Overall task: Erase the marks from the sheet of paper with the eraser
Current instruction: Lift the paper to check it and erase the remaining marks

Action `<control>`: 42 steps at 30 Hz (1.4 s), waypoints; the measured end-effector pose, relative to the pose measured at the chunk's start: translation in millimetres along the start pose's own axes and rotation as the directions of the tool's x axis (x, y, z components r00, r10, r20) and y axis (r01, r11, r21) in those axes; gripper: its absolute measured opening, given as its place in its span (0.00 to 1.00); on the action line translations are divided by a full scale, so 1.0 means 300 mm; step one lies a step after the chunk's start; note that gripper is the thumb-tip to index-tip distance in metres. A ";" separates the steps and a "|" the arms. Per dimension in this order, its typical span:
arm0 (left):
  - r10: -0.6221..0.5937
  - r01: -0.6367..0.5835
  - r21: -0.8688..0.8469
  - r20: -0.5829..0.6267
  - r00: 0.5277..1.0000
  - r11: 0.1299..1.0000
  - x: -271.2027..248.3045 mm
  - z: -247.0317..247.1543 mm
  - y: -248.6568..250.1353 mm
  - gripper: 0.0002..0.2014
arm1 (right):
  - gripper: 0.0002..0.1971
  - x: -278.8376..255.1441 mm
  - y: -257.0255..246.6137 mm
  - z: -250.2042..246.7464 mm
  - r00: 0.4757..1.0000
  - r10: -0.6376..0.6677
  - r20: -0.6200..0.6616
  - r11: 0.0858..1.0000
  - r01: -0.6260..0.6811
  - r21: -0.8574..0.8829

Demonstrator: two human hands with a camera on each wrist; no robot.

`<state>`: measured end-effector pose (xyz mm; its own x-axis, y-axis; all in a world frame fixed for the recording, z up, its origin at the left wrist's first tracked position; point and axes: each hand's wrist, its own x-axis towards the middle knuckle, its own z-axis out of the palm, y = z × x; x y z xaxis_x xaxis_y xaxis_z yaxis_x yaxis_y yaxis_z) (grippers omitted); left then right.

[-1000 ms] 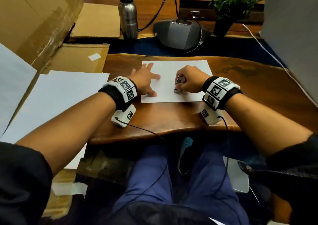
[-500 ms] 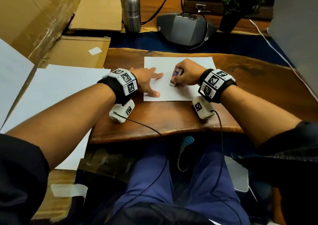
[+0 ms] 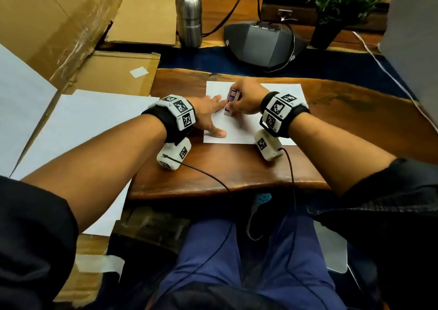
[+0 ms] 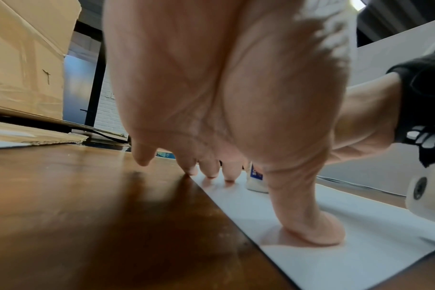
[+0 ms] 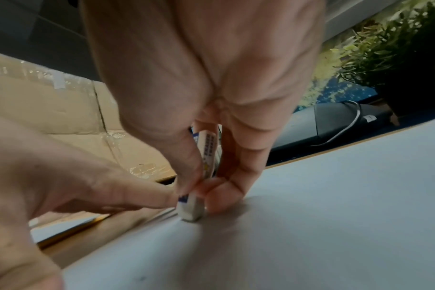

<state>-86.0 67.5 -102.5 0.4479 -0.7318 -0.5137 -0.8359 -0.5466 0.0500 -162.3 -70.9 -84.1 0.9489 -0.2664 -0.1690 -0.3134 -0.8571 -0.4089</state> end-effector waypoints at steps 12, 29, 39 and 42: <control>-0.001 0.001 0.015 0.006 1.000 1.000 0.010 0.008 -0.011 0.53 | 0.10 0.012 -0.015 -0.025 0.982 -0.075 0.170 0.980 0.105 -0.171; -0.175 0.148 -0.197 -0.127 0.976 0.969 0.037 -0.079 -0.037 0.52 | 0.11 -0.093 0.174 -0.112 0.995 0.082 0.064 0.985 -0.071 -0.159; -0.402 0.374 -0.197 -0.131 0.906 0.906 0.101 -0.178 0.004 0.53 | 0.10 -0.080 0.215 -0.086 0.994 0.098 0.056 0.994 -0.095 -0.060; -0.406 0.350 -0.311 -0.136 0.904 0.884 0.098 -0.180 0.037 0.50 | 0.10 -0.081 0.214 -0.081 0.994 0.103 0.044 0.993 -0.101 -0.055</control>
<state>-64.9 17.9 -70.7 0.7871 -0.4953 -0.3677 -0.4834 -0.8655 0.1311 -204.5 -130.2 -84.4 0.9090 -0.3340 -0.2493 -0.4050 -0.8487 -0.3401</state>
